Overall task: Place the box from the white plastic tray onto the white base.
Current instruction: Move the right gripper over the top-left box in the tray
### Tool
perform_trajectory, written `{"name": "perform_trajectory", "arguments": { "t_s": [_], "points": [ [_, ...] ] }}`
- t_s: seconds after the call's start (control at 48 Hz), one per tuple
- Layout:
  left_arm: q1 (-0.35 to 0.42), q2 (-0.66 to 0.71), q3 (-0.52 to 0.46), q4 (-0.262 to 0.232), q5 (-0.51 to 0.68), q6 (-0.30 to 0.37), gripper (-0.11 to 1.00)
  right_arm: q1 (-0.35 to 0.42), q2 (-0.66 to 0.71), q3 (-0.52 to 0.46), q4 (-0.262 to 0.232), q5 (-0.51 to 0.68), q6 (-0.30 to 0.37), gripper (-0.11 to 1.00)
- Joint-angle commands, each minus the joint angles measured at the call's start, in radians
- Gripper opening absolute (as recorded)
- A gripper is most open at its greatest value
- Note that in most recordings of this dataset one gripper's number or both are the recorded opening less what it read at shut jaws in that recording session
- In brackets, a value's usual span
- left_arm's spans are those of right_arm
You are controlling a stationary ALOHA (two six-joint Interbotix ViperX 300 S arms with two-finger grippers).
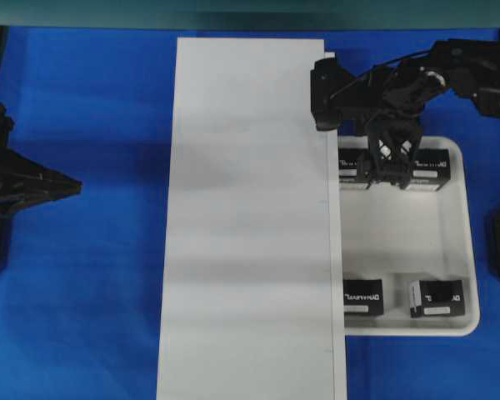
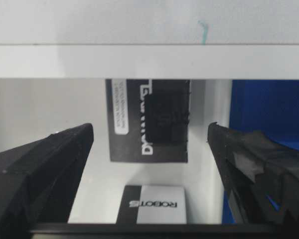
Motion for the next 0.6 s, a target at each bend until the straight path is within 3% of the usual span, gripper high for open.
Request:
{"name": "perform_trajectory", "arguments": {
  "t_s": [0.0,0.584],
  "points": [
    [-0.002,0.005,-0.029,0.002,-0.006,-0.002,-0.07,0.003,0.023,-0.009,0.006,-0.012,-0.003,1.00],
    [-0.002,0.005,-0.029,0.002,-0.005,0.000,-0.07,0.002,0.055,0.028,0.005,-0.074,-0.008,1.00]
  ]
}}
